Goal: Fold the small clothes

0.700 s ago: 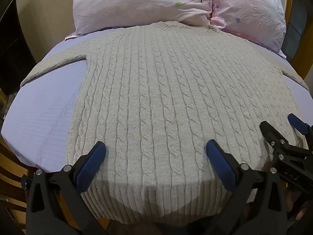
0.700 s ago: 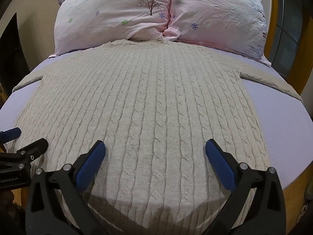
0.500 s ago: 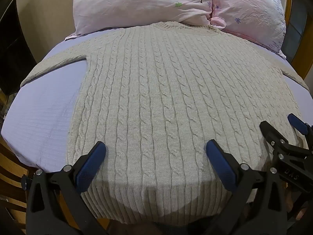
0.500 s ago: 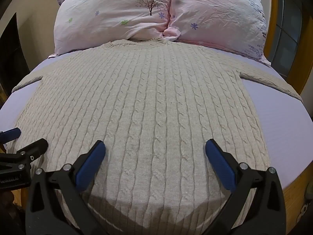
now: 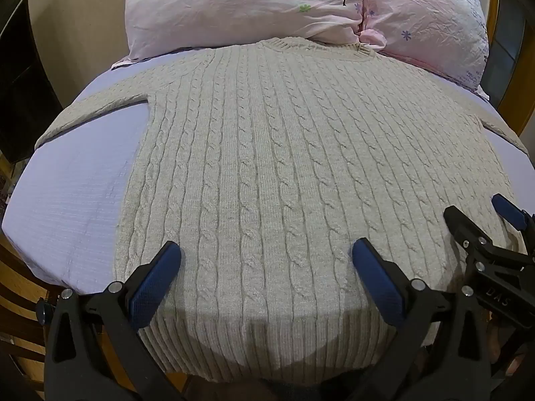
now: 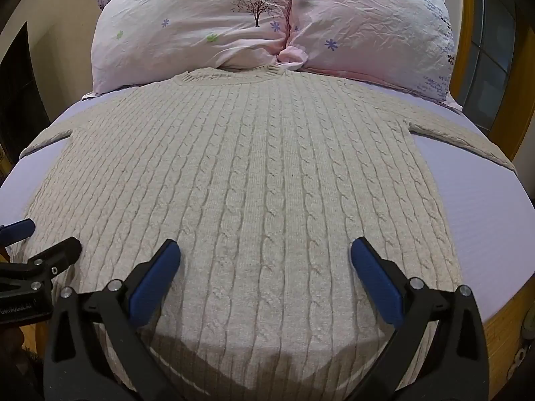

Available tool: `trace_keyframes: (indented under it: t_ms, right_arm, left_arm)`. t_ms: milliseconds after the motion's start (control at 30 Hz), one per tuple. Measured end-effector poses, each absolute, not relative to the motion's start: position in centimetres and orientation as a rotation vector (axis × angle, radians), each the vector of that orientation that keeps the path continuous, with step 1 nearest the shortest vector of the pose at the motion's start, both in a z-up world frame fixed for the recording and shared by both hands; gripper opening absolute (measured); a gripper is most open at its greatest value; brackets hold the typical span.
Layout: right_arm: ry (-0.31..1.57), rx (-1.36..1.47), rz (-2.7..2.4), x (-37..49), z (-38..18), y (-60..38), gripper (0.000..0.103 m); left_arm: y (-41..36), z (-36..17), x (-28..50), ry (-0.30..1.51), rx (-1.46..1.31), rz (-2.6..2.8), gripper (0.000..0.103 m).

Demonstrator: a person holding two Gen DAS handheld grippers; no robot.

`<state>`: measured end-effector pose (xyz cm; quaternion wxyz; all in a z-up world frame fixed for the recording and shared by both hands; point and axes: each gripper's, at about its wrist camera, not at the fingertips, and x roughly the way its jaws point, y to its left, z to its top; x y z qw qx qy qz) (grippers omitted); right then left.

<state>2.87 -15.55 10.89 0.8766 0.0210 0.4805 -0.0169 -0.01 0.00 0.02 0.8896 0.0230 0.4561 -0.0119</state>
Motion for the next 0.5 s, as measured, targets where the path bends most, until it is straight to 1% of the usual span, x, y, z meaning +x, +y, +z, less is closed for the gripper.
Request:
trace_keyframes:
  t_ms: [500]
  right_arm:
    - [1.003, 0.045, -0.036, 2.81, 10.74, -15.6, 0.101]
  left_arm:
    - [0.0, 0.02, -0.02, 0.946, 0.048, -0.025, 0.102]
